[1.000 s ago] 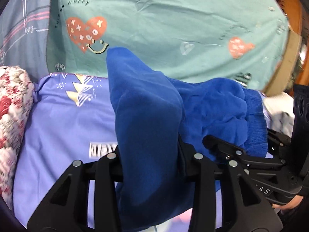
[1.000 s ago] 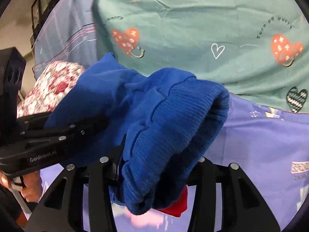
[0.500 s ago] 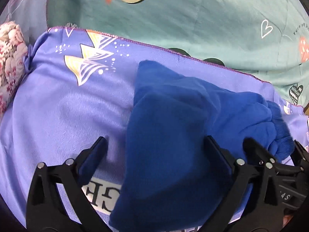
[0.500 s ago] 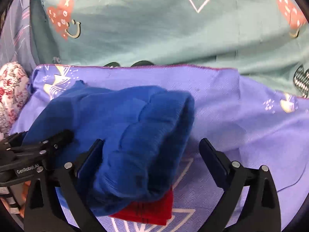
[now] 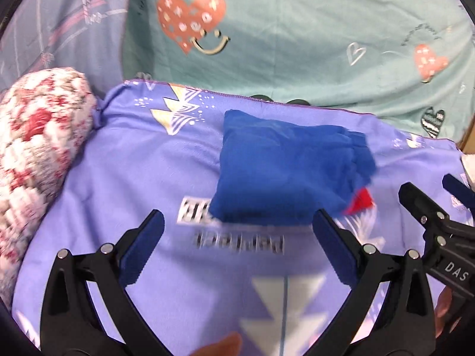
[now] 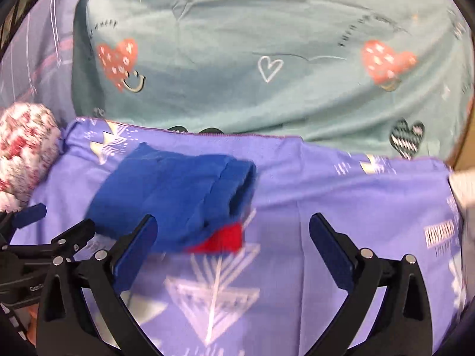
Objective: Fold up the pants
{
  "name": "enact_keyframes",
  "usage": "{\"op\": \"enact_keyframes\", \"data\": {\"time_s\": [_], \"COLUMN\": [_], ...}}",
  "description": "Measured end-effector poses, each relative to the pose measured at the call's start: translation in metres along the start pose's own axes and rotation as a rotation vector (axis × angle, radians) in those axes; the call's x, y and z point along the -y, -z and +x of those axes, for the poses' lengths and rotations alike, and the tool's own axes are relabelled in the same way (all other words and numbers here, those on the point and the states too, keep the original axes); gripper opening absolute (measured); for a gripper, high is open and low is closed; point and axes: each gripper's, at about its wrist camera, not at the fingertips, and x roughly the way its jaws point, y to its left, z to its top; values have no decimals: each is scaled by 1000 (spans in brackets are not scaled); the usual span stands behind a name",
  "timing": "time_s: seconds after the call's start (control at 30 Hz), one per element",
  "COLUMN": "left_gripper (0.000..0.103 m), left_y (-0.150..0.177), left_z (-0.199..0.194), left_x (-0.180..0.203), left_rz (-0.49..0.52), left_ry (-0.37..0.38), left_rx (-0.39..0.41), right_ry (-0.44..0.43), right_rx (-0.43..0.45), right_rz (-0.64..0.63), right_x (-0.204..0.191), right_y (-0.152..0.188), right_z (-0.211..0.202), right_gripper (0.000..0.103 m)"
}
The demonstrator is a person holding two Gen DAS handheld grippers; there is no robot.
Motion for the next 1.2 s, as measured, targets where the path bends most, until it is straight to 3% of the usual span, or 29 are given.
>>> {"op": "enact_keyframes", "data": {"time_s": [0.23,0.5,0.77,1.2], "left_gripper": [101,101,101,101], "left_y": [52,113,141,169], "left_z": [-76,-111,-118,-92], "left_x": [-3,0,1,1], "left_rz": [-14,2,-19,-13], "left_ry": [15,29,33,11], "left_rx": [49,34,31,33], "right_ry": [-5,-18,-28,-22], "right_rx": [15,46,58,51], "right_rz": [28,43,95,67], "right_x": [5,3,5,0], "right_y": [51,107,133,153], "right_z": [-79,-138,-150,-140], "right_gripper": [102,102,102,102]}}
